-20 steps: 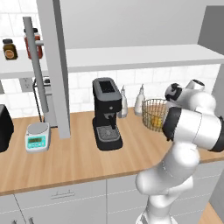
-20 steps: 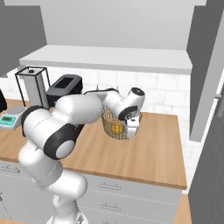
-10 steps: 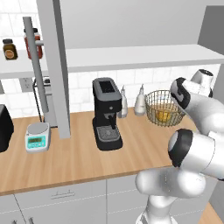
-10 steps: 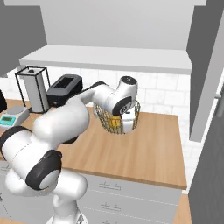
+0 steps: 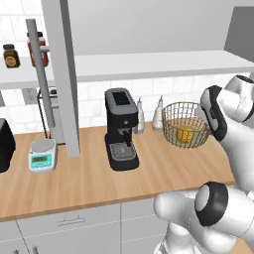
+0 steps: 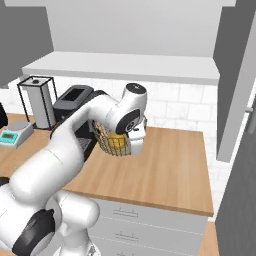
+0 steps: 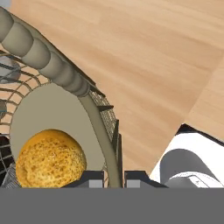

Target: Open the cabinet, pick up the bread from the cabinet and place it in the basket. Then move the basket to the dining counter.

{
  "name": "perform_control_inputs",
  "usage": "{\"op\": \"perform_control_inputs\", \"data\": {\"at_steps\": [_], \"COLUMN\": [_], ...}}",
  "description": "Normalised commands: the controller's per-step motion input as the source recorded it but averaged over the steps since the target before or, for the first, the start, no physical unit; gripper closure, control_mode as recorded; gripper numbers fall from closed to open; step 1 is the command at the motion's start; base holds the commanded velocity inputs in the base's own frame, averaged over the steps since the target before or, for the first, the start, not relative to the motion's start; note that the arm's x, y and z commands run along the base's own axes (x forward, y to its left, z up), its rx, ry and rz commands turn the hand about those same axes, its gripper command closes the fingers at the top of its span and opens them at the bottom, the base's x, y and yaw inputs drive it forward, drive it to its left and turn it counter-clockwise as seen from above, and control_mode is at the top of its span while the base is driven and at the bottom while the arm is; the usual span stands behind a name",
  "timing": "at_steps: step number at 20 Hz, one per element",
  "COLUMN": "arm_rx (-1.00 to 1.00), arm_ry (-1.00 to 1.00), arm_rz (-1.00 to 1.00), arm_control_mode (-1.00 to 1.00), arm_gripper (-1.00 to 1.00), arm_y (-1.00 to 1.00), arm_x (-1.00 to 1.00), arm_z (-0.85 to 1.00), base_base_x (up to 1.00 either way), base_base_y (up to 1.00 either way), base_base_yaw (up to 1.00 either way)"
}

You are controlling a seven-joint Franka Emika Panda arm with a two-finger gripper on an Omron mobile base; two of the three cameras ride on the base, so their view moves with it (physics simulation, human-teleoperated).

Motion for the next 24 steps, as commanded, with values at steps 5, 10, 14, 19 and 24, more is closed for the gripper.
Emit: {"op": "perform_control_inputs", "data": {"at_steps": [5, 10, 14, 19, 24], "arm_rx": [0.05, 0.0, 0.0, 0.0, 0.0], "arm_ry": [0.0, 0.0, 0.0, 0.0, 0.0], "arm_rz": [0.17, 0.18, 0.14, 0.08, 0.0], "arm_control_mode": [-1.0, -1.0, -1.0, -1.0, -1.0], "arm_gripper": [1.0, 1.0, 1.0, 1.0, 1.0], "arm_y": [0.6, 0.62, 0.29, 0.11, 0.0], "arm_x": [-0.64, -0.69, -0.49, -0.29, 0.0], "arm_z": [0.28, 0.07, 0.01, 0.01, 0.0], "base_base_x": [0.0, 0.0, 0.0, 0.0, 0.0], "base_base_y": [0.0, 0.0, 0.0, 0.0, 0.0], "base_base_yaw": [0.0, 0.0, 0.0, 0.0, 0.0]}}
